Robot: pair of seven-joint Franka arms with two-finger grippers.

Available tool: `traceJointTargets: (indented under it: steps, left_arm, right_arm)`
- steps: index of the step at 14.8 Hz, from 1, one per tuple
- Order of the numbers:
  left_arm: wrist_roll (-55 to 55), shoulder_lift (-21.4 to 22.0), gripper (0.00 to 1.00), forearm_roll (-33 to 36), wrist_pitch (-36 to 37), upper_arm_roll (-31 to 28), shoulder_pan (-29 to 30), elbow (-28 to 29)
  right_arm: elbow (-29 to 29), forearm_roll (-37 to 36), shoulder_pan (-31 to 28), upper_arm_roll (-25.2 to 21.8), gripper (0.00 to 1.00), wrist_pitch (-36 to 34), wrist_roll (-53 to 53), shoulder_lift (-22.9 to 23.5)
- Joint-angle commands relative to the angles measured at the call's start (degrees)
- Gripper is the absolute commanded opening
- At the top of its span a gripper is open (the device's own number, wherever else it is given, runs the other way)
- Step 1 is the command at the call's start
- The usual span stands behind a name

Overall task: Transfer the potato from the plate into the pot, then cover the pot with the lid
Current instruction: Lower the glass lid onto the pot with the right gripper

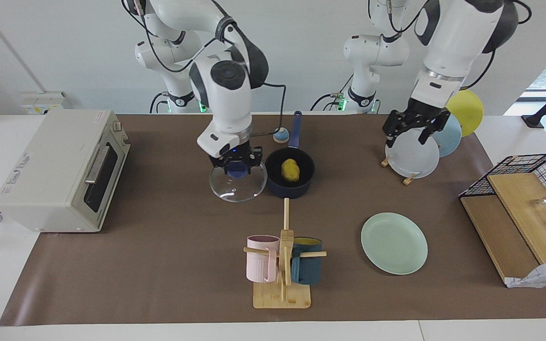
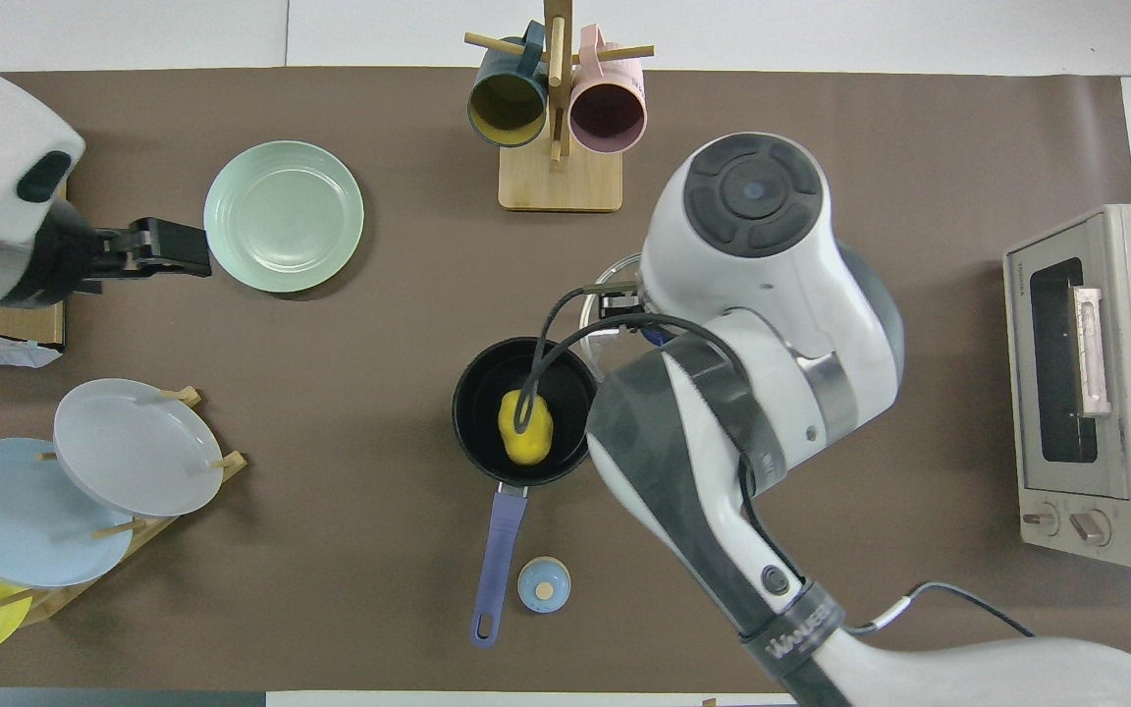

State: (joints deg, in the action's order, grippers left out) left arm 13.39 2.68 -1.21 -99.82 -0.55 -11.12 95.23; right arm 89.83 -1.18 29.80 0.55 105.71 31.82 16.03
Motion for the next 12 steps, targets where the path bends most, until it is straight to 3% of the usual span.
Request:
traceJointTargets:
  steps: [1,6,12]
  left_arm:
    - [-7.74,-0.83,1.00,1.03,8.56,0.81,5.12,-7.41]
    - [-9.00,1.62,1.00,0.86,14.83,1.07,6.28,-6.47]
    - [-8.74,1.72,1.00,0.16,13.43,1.07,5.76,-2.95]
  right_arm:
    - [-3.18,1.10,5.68,-0.20,0.00,3.08,7.01,2.78]
    - [3.76,-0.13,13.60,-0.28,0.00,10.31,14.58,3.66]
    - [6.40,-3.37,13.88,-0.20,0.00,8.90,14.85,2.34]
